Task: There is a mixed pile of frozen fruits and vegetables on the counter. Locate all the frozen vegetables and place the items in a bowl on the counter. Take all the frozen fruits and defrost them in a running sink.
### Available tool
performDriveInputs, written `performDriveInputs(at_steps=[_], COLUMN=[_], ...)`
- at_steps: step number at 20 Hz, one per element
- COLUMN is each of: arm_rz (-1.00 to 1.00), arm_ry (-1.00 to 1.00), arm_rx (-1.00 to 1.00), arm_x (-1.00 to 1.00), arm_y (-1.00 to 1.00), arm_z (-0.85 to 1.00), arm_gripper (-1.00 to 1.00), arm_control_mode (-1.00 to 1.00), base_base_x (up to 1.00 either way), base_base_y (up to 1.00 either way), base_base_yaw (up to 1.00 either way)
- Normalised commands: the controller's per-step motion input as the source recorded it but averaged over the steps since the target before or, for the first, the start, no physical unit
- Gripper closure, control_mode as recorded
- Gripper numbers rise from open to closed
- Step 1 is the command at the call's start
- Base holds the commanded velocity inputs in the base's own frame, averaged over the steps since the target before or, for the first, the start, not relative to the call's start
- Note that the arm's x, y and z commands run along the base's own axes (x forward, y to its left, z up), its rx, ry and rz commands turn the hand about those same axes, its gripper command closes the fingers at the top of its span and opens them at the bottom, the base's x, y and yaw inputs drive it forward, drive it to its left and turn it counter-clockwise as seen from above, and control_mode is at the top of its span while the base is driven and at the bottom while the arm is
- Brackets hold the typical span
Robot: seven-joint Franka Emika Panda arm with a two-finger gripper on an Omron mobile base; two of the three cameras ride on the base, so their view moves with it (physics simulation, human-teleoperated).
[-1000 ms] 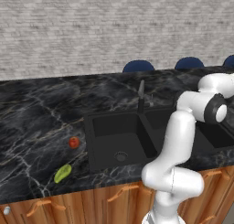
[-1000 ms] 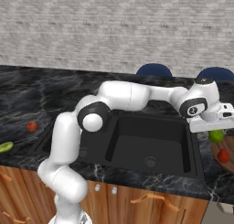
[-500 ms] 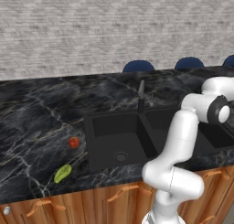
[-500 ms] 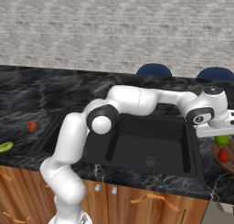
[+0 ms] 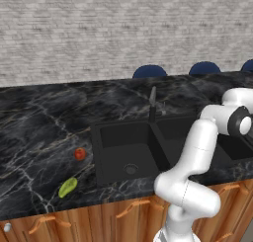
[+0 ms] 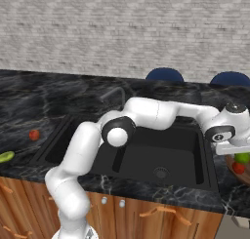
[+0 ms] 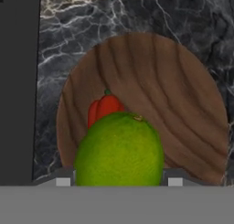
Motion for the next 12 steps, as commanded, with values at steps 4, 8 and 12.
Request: performDriveInputs(at_steps=[4,8,12], arm_rz=[0.01,0.01,0.0], arm_ry=[0.01,0.04,0.03], arm_rx=[0.01,0.01,0.0], arm_x=[-0.05,-0.01,0.0], arm_y=[-0.1,-0.09,-0.04], arm_z=[-0.34,-0.28,-0.22], arm_gripper=[1.0,1.0,1.0], arm_control_mode=[-1.0,-1.0,-1.0], base_base_x=[0.0,0.0,0.0], base_base_y=[0.0,0.0,0.0], base_base_yaw=[0.0,0.0,0.0])
